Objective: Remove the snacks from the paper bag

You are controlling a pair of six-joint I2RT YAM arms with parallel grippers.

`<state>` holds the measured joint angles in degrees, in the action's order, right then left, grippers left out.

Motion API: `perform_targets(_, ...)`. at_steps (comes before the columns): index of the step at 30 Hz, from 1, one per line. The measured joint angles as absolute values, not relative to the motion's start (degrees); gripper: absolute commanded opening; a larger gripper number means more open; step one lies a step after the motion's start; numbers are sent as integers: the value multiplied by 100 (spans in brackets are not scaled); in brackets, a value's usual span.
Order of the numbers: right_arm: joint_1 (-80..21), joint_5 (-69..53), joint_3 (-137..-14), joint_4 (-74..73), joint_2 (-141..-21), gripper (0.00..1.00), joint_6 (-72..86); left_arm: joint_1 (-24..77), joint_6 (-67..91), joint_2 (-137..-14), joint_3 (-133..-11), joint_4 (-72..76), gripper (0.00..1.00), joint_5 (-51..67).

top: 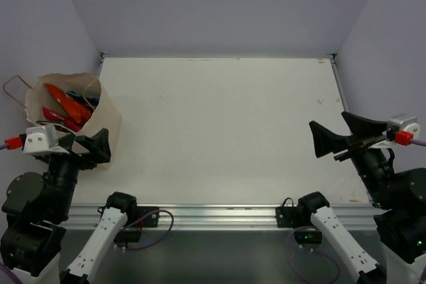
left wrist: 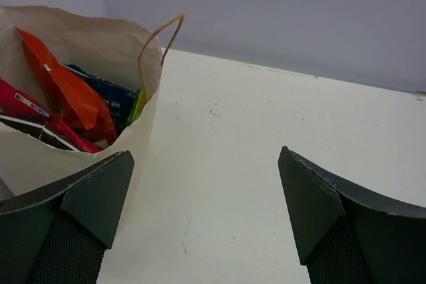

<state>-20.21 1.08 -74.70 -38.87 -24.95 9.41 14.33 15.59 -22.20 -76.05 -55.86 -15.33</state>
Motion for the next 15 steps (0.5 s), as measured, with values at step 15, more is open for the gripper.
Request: perform_targets(15,-2023,-867,-7236,-3868,-2768,99,1326,1433,1964,-3057,-7695,-5959,100,-2099)
